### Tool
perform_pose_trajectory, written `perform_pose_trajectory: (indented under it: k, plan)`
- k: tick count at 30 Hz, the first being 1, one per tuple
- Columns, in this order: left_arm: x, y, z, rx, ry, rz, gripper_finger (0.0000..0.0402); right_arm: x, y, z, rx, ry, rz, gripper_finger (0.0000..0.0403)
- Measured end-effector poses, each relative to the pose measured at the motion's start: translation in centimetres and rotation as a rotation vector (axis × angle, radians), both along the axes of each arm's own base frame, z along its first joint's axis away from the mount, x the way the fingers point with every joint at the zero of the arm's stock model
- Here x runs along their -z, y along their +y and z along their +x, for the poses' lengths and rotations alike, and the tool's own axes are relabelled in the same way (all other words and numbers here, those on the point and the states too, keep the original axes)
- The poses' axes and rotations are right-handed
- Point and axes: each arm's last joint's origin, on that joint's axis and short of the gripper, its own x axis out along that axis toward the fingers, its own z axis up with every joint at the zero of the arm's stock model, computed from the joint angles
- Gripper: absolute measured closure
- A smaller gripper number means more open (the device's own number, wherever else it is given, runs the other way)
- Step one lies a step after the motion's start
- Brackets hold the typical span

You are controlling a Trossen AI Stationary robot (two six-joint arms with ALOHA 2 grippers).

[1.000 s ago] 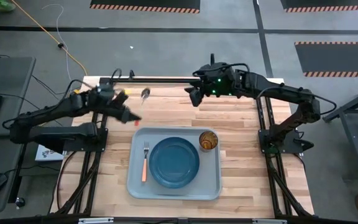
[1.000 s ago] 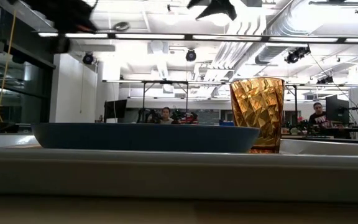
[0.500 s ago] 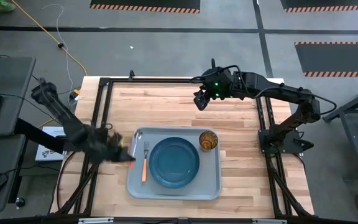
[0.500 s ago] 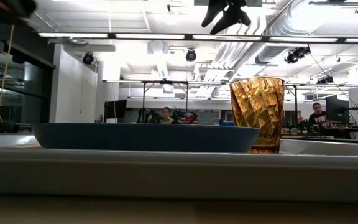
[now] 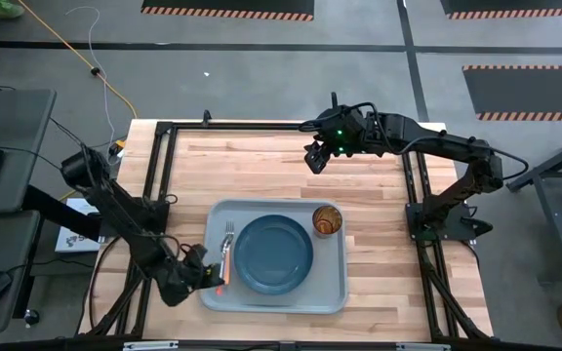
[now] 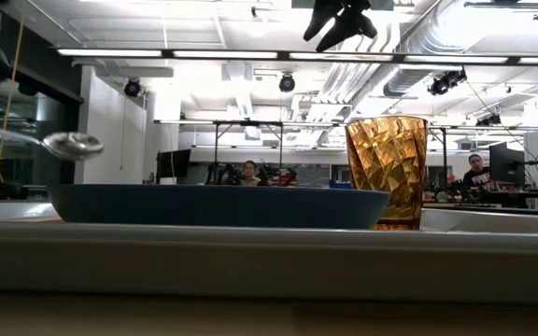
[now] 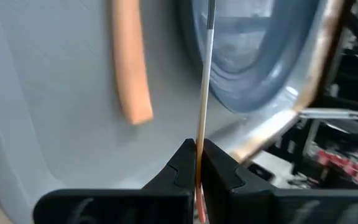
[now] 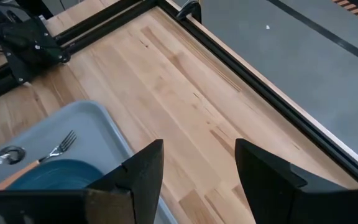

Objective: Pick and place plate/cup/fork/spoon on tray
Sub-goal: Put the orange on the gray serving tray to the left of the orange fork

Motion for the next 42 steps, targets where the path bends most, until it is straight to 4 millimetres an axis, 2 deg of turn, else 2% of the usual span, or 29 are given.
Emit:
perform_pose_trajectory:
  k: [5,13,20,25,33,42]
  plan:
    - [0.6,0.9,0.4,-0.013,0.08,0.028,0.0401,0.0,0.0,0.0,0.01,-0.004,0.014,0.0213]
    - [1.5,2.6,-0.1,-0.003,0.274,0.109,0.0402,0.0,0.0,0.0,0.024,-0.012,0.026,0.0213]
    - [1.6,3.5,0.5,-0.037,0.307,0.116,0.0402,0.0,0.0,0.0,0.032,-0.013,0.026,0.0213]
    - [2.0,3.5,0.4,-0.015,0.351,0.114,0.0401,0.0,-0.1,0.0,0.046,-0.011,0.013,0.0213]
    - [2.4,3.0,0.9,-0.017,0.33,0.085,0.0401,0.0,-0.1,-0.1,0.063,-0.007,-0.006,0.0213]
    - [2.6,3.0,1.0,-0.016,0.33,0.088,0.0382,0.0,-0.1,-0.1,0.059,-0.005,-0.009,0.0213]
